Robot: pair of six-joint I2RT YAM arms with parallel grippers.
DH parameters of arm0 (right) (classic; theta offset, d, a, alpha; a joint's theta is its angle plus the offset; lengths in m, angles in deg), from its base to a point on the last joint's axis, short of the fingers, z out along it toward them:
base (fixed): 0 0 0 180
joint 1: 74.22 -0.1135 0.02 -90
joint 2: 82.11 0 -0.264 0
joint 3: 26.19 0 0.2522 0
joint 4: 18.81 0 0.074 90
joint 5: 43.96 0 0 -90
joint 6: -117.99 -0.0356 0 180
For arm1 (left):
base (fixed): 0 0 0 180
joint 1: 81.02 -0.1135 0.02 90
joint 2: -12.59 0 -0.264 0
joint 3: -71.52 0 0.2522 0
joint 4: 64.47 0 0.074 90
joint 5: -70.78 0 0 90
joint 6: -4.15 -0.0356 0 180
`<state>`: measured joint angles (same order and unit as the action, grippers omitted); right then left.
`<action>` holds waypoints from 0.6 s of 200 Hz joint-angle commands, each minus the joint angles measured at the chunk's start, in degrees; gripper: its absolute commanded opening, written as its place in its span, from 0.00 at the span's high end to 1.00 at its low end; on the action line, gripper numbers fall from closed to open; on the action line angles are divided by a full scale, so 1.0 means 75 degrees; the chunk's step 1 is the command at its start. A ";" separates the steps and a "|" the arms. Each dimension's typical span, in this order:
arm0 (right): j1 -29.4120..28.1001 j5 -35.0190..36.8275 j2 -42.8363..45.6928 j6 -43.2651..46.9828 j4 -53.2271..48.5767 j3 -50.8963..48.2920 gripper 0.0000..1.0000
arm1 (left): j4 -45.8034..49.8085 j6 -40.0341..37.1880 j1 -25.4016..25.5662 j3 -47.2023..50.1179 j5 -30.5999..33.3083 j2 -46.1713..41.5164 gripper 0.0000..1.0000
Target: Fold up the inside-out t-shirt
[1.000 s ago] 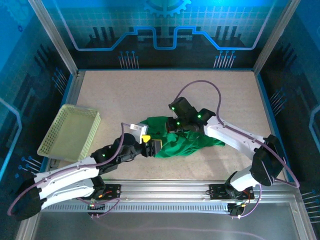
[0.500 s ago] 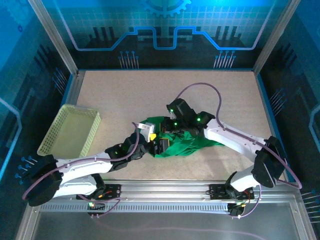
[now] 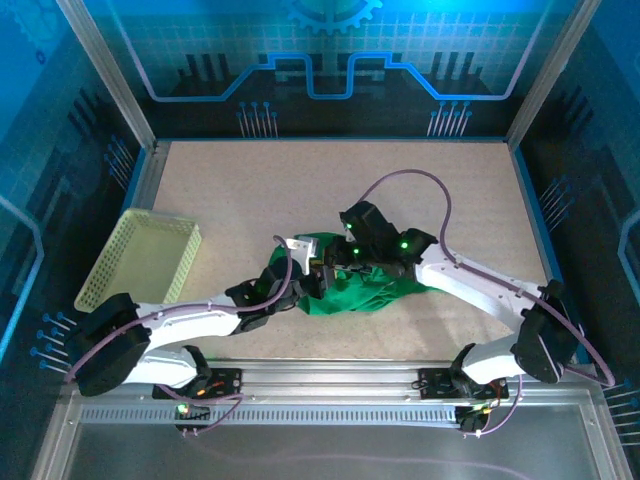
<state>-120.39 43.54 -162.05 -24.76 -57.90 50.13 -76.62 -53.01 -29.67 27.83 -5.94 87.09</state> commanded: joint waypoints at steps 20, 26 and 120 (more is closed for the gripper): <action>0.0439 0.0675 0.0297 0.1526 -0.1239 0.0544 0.58 | -0.0038 -0.0124 -0.0153 -0.0161 -0.0667 0.0178 1.00; 0.0551 0.0635 0.0362 0.1720 -0.1258 0.0494 0.55 | -0.0017 -0.0108 -0.0176 -0.0130 -0.0745 0.0180 1.00; 0.0795 0.0054 0.0351 0.2288 0.0254 -0.1492 0.72 | -0.0049 0.0288 -0.0505 0.0452 -0.0990 0.0227 1.00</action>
<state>-114.66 45.40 -157.33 -8.15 -59.71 40.36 -76.53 -51.57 -32.66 30.67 -12.24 88.14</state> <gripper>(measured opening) 0.289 0.062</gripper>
